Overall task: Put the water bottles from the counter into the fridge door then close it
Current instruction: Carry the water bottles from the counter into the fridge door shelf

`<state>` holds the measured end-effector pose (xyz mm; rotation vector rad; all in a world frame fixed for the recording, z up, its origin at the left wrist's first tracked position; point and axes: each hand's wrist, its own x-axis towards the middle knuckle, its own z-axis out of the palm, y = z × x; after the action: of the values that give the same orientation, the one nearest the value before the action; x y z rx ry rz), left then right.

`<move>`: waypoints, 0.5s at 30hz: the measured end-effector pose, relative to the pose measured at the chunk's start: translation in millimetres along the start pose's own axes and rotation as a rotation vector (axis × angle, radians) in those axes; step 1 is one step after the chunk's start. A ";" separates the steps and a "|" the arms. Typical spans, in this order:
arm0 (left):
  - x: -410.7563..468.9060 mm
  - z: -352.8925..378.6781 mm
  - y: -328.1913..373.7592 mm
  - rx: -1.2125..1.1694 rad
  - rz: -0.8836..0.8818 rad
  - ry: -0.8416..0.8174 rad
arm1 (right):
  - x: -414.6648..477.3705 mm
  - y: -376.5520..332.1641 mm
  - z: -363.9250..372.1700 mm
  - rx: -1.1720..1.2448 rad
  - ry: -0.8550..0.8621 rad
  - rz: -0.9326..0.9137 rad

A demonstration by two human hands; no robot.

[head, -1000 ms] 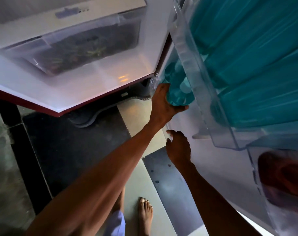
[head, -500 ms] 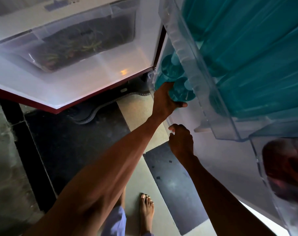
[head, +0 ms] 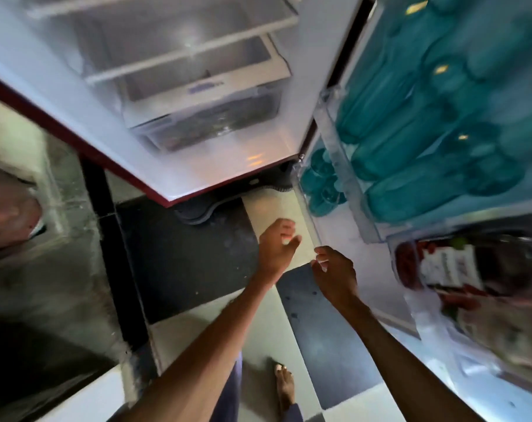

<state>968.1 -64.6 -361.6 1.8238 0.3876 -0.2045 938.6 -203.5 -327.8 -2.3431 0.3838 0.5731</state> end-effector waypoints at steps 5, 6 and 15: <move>-174.0 -105.9 45.2 -0.123 -0.193 0.237 | -127.3 -68.7 -28.3 -0.004 -0.129 -0.223; -210.9 -124.4 54.4 -0.131 -0.201 0.299 | -156.4 -78.9 -32.4 -0.033 -0.157 -0.309; -540.3 -220.8 110.8 -0.275 -0.206 0.844 | -422.9 -133.0 -31.7 -0.058 -0.486 -0.801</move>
<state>493.5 34.6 -18.3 1.5204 1.1333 0.4809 640.1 -80.4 -22.4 -2.0714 -0.7654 0.7074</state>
